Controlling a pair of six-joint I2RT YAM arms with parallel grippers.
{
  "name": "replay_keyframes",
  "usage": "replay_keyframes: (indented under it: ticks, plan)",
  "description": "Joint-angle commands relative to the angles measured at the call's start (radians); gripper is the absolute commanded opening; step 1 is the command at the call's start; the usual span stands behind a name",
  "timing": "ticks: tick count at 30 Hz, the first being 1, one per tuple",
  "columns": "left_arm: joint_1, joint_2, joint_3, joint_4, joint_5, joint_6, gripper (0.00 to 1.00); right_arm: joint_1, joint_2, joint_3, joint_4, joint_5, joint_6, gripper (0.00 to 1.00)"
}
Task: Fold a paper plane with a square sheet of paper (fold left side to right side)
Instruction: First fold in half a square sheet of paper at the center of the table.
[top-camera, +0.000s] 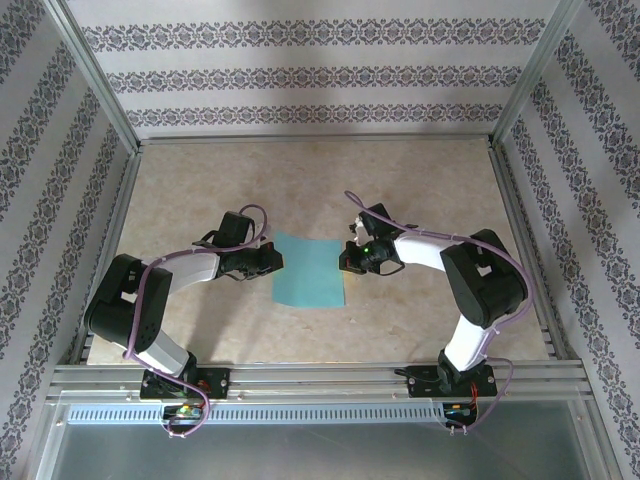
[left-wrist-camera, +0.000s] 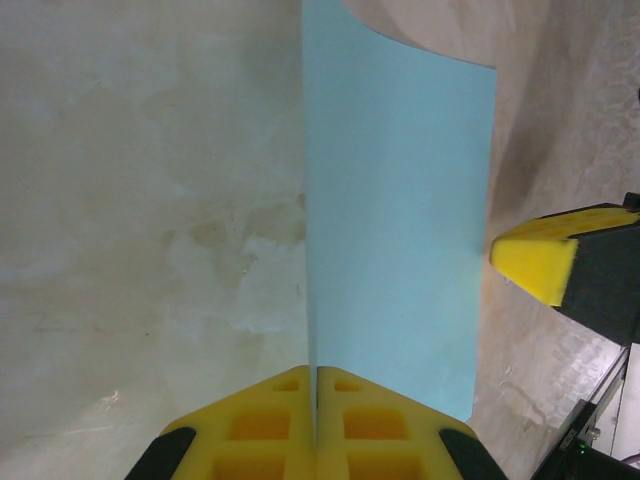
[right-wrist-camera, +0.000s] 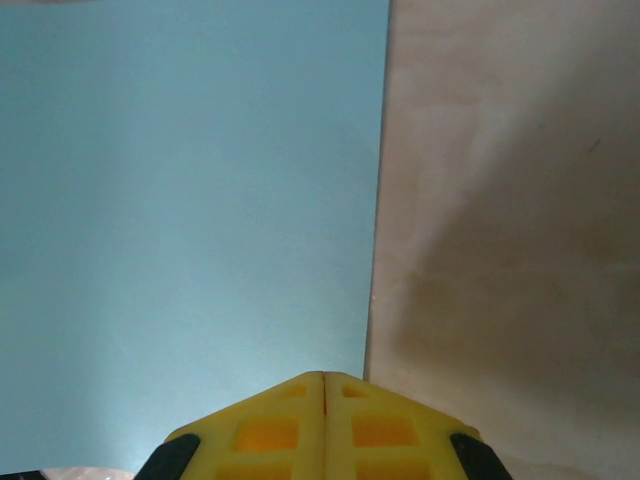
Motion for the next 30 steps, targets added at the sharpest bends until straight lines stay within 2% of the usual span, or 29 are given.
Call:
replay_keyframes:
  ticks: [1,8,15,24,30]
  plan:
    - [-0.015,0.0,0.007,0.001,0.013,-0.009,0.05,0.014,0.02,0.017,-0.003,0.021,-0.015,0.01]
    - [-0.027,-0.022,0.023,0.035,0.057,-0.06,0.3,0.018,0.041,0.01,-0.046,0.06,-0.044,0.01]
    - [-0.067,-0.033,0.051,0.108,0.088,-0.134,0.5,0.027,0.053,0.013,-0.071,0.093,-0.064,0.02]
    - [-0.141,0.027,0.14,0.136,0.095,-0.155,0.64,0.032,0.068,0.023,-0.084,0.106,-0.077,0.02]
    - [-0.169,0.079,0.176,0.142,0.1,-0.148,0.66,0.033,0.067,0.018,-0.08,0.105,-0.078,0.02]
